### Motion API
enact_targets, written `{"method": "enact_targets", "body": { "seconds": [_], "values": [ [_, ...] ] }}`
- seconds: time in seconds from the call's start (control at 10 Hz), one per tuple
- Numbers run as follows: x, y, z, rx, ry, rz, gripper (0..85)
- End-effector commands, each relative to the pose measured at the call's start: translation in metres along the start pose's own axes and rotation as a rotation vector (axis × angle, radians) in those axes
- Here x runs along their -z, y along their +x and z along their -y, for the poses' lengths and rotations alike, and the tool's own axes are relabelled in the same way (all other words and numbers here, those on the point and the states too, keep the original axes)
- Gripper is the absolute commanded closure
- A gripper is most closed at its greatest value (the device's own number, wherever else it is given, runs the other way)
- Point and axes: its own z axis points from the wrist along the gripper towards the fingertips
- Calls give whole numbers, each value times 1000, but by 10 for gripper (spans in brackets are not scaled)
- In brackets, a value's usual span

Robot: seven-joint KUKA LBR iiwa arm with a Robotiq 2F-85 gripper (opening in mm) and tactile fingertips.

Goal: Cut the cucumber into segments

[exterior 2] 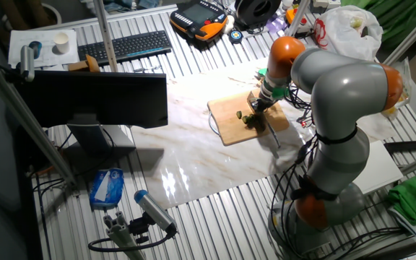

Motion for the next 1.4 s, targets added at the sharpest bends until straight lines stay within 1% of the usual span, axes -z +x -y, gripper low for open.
{"method": "enact_targets", "body": {
  "seconds": [0.0, 0.3, 0.5, 0.8, 1.0, 1.3],
  "values": [
    [-1, 0, 1, 0, 0, 0, 843],
    [-1, 2, 5, 3, 0, 1, 843],
    [-1, 8, 6, 3, 0, 4, 843],
    [1, 15, 5, -2, 0, 6, 843],
    [6, 15, 5, -3, 2, 4, 843],
    [9, 13, 5, -5, 9, 7, 843]
  ]
}}
